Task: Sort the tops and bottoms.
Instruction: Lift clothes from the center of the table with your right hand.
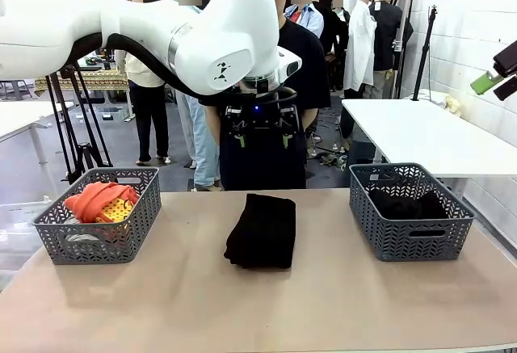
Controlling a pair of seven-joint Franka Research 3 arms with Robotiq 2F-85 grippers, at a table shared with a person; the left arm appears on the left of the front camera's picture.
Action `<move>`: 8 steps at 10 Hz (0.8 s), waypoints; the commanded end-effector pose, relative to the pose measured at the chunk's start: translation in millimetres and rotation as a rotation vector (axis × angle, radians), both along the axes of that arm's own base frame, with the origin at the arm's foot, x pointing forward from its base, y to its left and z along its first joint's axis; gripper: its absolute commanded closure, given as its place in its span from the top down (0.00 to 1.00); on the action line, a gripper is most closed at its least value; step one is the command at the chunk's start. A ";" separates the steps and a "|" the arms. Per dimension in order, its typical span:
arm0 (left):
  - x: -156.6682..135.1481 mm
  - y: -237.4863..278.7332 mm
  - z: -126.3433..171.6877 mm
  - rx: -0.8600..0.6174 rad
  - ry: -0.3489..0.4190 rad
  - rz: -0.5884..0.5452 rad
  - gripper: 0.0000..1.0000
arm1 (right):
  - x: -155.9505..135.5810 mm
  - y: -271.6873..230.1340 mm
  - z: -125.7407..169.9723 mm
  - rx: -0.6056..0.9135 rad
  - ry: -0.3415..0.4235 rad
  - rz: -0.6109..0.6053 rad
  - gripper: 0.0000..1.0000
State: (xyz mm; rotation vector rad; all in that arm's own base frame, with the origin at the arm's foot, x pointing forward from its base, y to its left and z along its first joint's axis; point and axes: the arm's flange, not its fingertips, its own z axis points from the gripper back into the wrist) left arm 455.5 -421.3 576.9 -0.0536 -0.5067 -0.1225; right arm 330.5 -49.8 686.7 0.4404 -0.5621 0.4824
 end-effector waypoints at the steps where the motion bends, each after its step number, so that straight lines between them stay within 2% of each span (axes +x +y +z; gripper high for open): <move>1: 0.8 1.5 0.3 -0.009 -0.009 0.004 1.00 | 1.8 0.1 0.3 -0.013 0.001 0.004 1.00; 2: 0.0 0.0 0.0 0.000 0.000 0.000 1.00 | 1.8 0.1 0.3 -0.013 0.001 0.004 1.00; 3: -0.6 19.3 3.7 -0.044 0.021 -0.056 1.00 | 1.8 0.1 0.3 -0.013 0.001 0.004 1.00; 5: -24.5 92.7 22.0 -0.054 0.057 -0.063 1.00 | 1.8 0.1 0.3 -0.013 0.001 0.004 1.00; 8: -63.5 164.7 31.9 0.108 0.097 0.002 1.00 | 1.8 0.1 0.3 -0.013 0.001 0.004 1.00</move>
